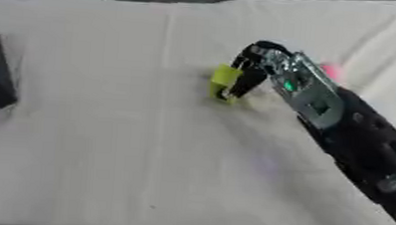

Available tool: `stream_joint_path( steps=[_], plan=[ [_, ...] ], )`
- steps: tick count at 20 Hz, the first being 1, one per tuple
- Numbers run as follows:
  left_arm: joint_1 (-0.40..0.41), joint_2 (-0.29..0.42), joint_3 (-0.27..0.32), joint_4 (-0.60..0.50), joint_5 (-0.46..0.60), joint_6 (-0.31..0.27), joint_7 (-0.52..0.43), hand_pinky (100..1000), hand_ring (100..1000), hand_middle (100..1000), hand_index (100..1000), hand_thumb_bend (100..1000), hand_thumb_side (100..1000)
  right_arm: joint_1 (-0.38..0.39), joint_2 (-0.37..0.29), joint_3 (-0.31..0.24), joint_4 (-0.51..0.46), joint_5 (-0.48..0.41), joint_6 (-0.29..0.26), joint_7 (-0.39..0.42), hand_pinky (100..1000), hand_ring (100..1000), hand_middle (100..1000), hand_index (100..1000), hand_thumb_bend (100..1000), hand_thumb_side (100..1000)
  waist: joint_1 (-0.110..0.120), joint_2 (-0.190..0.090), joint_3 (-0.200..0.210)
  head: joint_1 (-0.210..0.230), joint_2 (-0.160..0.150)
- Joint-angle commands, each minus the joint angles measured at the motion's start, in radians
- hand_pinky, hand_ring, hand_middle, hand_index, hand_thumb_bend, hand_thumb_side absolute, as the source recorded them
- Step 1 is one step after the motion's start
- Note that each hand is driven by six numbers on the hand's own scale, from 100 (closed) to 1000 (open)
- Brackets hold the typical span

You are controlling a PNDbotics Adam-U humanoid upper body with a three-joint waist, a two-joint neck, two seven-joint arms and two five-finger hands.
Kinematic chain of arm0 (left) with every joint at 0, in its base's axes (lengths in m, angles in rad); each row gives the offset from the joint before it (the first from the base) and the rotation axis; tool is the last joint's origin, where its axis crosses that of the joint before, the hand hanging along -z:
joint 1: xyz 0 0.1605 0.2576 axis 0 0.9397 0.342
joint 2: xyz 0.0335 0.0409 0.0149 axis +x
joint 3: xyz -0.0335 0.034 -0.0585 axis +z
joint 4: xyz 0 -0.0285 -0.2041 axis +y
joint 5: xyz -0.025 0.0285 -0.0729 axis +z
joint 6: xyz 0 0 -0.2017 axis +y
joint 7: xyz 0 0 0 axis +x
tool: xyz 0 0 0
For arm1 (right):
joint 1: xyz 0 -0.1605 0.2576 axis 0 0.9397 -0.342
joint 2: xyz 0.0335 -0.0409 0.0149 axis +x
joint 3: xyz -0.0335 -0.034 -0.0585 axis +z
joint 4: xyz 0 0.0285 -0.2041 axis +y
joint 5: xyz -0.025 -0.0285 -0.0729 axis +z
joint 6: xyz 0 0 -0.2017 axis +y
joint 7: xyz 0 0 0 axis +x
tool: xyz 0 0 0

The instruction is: Pick up the objects with one hand, pass them to the other hand, and then place them into the box on the other side of the table.

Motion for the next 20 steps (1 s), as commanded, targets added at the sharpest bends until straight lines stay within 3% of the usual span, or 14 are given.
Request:
stream_joint_path(
  steps=[1, 11, 20],
  plan=[
    [-0.020, 0.030, 0.017, -0.014, 0.000, 0.001, 0.002, 770, 714, 765, 721, 827, 508, -0.012, -0.032, -0.025, -0.043, -0.041, 0.011, -0.025, 762, 767, 502, 606, 483, 100, -0.010, -0.015, -0.002, 0.002, -0.010],
    [-0.024, 0.036, 0.018, -0.017, 0.005, -0.001, -0.006, 765, 711, 762, 725, 830, 507, -0.005, -0.045, -0.039, -0.139, -0.149, 0.012, -0.109, 759, 763, 494, 601, 495, 100, 0.003, -0.032, -0.014, 0.010, -0.002],
    [-0.051, 0.034, -0.007, -0.104, 0.024, -0.021, -0.057, 760, 734, 774, 743, 834, 505, 0.000, -0.034, -0.034, -0.189, -0.351, -0.118, -0.301, 772, 780, 483, 600, 514, 100, 0.012, -0.043, -0.014, 0.017, 0.004]
  ],
)
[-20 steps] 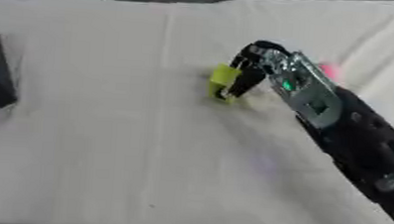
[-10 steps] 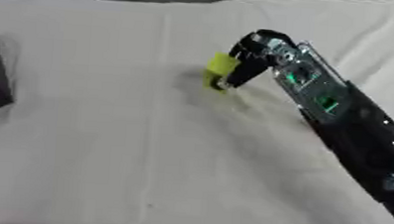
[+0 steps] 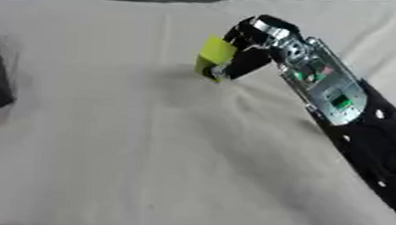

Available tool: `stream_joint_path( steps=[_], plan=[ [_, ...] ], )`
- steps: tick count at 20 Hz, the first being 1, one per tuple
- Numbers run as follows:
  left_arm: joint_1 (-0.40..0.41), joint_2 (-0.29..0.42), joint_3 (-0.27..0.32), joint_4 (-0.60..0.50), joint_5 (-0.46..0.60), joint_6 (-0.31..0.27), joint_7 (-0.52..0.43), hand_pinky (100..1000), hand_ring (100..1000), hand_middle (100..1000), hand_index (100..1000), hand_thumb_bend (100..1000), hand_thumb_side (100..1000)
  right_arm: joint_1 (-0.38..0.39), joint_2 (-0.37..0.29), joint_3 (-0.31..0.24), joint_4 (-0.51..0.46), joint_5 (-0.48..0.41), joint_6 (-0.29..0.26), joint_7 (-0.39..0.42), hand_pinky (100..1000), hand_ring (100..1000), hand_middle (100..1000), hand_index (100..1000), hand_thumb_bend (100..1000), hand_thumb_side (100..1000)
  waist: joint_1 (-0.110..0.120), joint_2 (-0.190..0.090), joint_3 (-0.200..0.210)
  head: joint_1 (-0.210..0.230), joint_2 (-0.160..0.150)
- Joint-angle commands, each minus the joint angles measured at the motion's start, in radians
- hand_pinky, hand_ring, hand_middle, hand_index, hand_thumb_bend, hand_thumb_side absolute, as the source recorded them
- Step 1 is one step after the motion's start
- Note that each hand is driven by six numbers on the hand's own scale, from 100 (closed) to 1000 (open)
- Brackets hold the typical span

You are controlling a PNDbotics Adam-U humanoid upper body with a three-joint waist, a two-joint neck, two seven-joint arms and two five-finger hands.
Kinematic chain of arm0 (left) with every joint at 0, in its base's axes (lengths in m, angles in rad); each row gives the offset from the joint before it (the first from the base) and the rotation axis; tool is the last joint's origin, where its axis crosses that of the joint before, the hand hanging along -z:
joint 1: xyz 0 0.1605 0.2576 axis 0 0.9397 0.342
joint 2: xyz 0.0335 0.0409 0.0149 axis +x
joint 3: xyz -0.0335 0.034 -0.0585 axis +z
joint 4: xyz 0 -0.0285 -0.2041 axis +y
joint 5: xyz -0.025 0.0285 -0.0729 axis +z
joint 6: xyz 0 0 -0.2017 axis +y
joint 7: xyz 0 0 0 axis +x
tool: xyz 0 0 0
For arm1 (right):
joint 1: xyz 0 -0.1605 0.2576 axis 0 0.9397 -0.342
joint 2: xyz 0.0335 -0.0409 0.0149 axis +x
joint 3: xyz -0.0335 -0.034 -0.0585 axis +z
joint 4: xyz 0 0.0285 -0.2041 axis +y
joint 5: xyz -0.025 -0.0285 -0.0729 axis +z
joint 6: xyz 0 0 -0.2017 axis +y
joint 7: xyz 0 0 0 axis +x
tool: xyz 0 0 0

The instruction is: Pick up the objects with one hand, pass them to the other hand, and then place them into the box on the other side of the table.

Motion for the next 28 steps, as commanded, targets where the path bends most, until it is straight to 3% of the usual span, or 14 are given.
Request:
stream_joint_path(
  steps=[1, 4, 12, 19, 28],
  plan=[
    [-0.028, 0.034, -0.007, -0.055, 0.006, -0.005, -0.036, 747, 742, 779, 748, 835, 507, -0.010, -0.020, -0.003, -0.026, -0.078, -0.051, -0.077, 772, 780, 483, 601, 516, 100, 0.012, -0.043, 0.003, 0.003, 0.003],
    [-0.041, 0.032, -0.026, -0.093, 0.002, -0.008, -0.092, 735, 742, 790, 759, 839, 503, -0.009, -0.022, 0.011, -0.029, -0.129, -0.092, -0.122, 773, 780, 488, 610, 518, 100, 0.015, -0.047, 0.005, 0.006, 0.007],
    [-0.066, 0.017, -0.056, -0.166, -0.010, -0.024, -0.230, 749, 749, 799, 780, 851, 456, -0.008, -0.023, 0.030, -0.027, -0.182, -0.159, -0.147, 776, 782, 488, 613, 526, 100, 0.022, -0.056, 0.009, 0.023, 0.009],
    [-0.131, -0.030, -0.187, -0.204, -0.003, -0.074, -0.330, 772, 760, 797, 794, 858, 395, -0.013, -0.020, 0.043, -0.066, -0.252, -0.256, -0.189, 779, 785, 486, 612, 531, 100, 0.032, -0.067, 0.005, 0.037, 0.007],
    [-0.189, -0.084, -0.240, -0.229, -0.014, -0.076, -0.485, 782, 774, 816, 804, 854, 389, -0.014, -0.014, 0.061, -0.071, -0.293, -0.353, -0.201, 781, 786, 486, 611, 505, 100, 0.036, -0.072, 0.001, 0.038, 0.013]
  ],
)
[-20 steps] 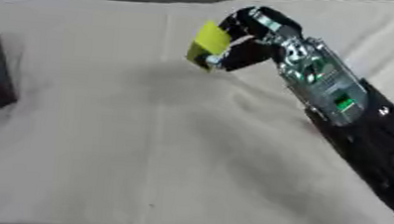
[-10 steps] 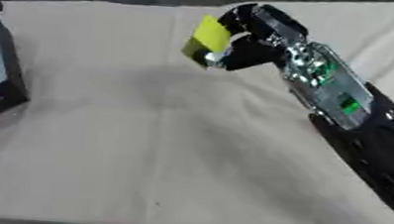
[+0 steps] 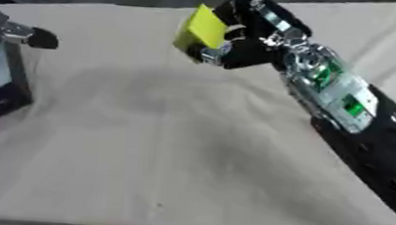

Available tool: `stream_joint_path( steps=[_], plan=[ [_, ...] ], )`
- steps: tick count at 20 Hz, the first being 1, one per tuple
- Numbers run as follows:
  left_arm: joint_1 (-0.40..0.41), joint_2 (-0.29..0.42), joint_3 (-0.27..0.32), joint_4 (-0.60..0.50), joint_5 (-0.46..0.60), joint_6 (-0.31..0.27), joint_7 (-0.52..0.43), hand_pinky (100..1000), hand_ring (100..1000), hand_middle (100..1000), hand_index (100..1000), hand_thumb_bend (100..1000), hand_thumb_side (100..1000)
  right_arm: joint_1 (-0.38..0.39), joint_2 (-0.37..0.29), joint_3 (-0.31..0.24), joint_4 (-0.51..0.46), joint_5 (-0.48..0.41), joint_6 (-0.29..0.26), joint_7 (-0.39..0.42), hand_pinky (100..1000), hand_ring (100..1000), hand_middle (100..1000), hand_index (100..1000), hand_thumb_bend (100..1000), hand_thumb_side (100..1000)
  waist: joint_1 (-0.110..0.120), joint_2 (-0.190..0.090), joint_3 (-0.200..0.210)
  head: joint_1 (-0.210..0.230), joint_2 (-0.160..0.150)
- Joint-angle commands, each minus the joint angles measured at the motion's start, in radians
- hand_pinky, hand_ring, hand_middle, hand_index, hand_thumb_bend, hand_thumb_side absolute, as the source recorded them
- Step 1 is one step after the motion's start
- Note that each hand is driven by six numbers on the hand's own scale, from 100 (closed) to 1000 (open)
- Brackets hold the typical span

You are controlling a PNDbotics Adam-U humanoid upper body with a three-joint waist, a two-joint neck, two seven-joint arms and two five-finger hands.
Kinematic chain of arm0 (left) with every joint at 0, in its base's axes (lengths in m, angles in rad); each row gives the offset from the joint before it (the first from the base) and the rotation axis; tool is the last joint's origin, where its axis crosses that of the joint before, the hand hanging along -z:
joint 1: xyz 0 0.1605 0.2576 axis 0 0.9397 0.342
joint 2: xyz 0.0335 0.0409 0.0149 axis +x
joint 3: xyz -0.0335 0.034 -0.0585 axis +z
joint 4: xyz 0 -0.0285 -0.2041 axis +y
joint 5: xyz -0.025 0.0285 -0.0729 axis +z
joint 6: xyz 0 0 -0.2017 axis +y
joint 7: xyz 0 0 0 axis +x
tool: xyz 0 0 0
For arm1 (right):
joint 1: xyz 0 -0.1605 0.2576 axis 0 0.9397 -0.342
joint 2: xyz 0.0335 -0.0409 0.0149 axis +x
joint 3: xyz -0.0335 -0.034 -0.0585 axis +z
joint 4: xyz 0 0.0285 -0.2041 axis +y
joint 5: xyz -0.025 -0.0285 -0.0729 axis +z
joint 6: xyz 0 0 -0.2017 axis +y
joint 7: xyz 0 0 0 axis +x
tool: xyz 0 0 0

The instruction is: Pick up the objects with one hand, pass them to the other hand, and then place them into the box on the other side of the table.

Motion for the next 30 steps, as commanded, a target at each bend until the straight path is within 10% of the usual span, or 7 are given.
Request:
stream_joint_path(
  steps=[1, 30],
  plan=[
    [-0.036, 0.000, 0.001, -0.021, -0.012, 0.001, -0.058, 783, 775, 818, 805, 854, 387, -0.014, -0.014, -0.002, -0.025, -0.011, -0.022, 0.002, 781, 787, 486, 612, 504, 100, 0.009, -0.046, 0.000, 0.004, 0.003],
    [-0.128, -0.177, -0.091, 0.074, -0.142, 0.050, -0.120, 802, 791, 840, 863, 870, 321, -0.028, 0.015, 0.040, -0.049, 0.079, -0.114, 0.092, 790, 789, 492, 619, 428, 100, 0.010, -0.040, -0.003, 0.023, -0.001]
  ],
)
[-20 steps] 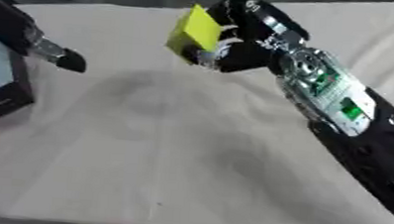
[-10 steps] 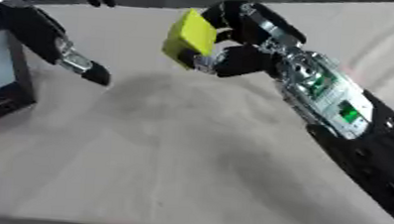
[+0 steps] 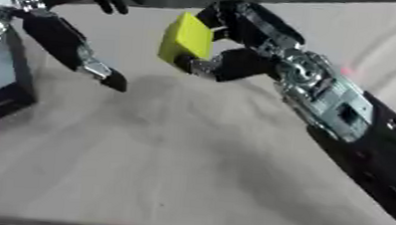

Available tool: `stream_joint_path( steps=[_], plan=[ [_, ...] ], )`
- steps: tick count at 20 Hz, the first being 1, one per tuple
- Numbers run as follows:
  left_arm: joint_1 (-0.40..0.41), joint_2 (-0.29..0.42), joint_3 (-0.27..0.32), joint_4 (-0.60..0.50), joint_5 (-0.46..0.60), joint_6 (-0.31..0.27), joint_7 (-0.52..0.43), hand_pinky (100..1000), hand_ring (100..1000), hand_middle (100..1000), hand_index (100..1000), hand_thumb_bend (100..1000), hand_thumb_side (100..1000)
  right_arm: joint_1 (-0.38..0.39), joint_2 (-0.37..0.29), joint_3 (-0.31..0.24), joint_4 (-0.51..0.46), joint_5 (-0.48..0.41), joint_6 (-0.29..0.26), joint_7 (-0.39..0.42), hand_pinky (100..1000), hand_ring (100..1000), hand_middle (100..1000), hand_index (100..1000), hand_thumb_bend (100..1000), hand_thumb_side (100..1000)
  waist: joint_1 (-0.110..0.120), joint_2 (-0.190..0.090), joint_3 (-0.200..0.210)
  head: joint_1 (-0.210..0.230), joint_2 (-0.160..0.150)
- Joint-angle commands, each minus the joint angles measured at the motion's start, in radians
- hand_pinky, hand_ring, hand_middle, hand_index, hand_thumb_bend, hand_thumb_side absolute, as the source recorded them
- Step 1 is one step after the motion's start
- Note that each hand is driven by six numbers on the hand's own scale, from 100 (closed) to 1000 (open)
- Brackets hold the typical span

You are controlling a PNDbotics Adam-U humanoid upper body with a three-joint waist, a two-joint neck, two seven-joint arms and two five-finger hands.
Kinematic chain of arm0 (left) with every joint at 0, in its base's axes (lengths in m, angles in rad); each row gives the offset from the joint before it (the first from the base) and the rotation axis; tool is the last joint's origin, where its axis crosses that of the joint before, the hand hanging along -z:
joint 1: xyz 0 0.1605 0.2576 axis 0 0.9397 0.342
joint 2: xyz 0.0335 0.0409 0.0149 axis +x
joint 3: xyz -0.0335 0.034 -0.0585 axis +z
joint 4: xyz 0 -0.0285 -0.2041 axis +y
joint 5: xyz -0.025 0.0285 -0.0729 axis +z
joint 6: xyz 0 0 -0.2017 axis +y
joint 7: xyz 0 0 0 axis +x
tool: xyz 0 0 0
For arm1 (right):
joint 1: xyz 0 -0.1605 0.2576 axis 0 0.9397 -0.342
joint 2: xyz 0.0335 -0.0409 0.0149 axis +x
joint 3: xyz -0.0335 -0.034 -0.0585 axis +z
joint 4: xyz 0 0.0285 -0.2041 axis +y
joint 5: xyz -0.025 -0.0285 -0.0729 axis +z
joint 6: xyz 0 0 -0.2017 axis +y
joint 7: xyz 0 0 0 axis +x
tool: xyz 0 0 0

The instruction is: Pick up the objects with one hand, pass them to the other hand, and then place them into the box on the other side of the table.

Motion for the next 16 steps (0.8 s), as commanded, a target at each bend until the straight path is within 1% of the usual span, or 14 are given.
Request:
stream_joint_path(
  steps=[1, 10, 16],
  plan=[
    [-0.027, -0.007, 0.007, 0.014, -0.018, 0.014, 0.019, 801, 790, 840, 867, 872, 319, -0.017, -0.007, -0.003, -0.022, 0.017, -0.014, 0.009, 792, 789, 493, 620, 415, 100, 0.006, -0.039, -0.001, 0.004, -0.002],
    [-0.030, -0.053, -0.003, 0.032, -0.046, 0.044, 0.078, 796, 785, 836, 862, 869, 305, -0.019, 0.000, 0.007, -0.025, 0.023, -0.052, 0.053, 795, 792, 495, 623, 406, 100, 0.007, -0.036, -0.003, 0.007, -0.005],
    [-0.029, -0.073, -0.013, 0.043, -0.064, 0.059, 0.093, 796, 786, 837, 864, 871, 306, -0.023, 0.005, 0.011, -0.021, 0.026, -0.070, 0.079, 794, 791, 495, 622, 409, 100, 0.007, -0.029, 0.001, 0.021, -0.008]
  ],
)
